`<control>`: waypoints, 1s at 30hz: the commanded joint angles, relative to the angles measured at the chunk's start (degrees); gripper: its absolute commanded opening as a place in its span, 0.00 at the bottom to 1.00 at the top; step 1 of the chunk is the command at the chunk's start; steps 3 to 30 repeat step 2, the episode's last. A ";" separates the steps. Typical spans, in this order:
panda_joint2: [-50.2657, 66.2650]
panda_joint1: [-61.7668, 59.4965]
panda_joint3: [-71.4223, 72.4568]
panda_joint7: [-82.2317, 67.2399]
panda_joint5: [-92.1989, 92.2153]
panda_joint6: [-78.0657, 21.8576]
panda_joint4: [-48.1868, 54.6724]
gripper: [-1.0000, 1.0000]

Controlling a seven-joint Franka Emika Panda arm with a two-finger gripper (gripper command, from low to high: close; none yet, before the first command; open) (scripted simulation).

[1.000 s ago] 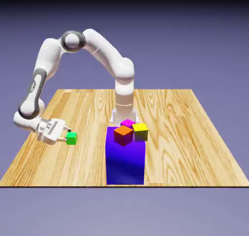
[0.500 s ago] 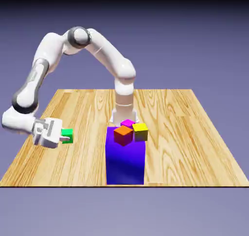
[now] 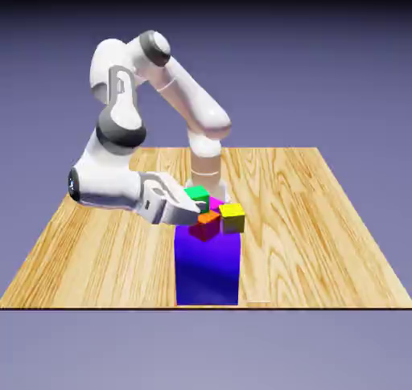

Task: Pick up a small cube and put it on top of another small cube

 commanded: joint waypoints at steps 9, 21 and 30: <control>0.45 0.15 -0.19 0.69 -0.28 -1.62 2.07 1.00; 0.45 0.15 -0.19 0.69 -0.28 -1.62 2.07 1.00; 0.45 0.15 -0.19 0.69 -0.28 -1.62 2.07 1.00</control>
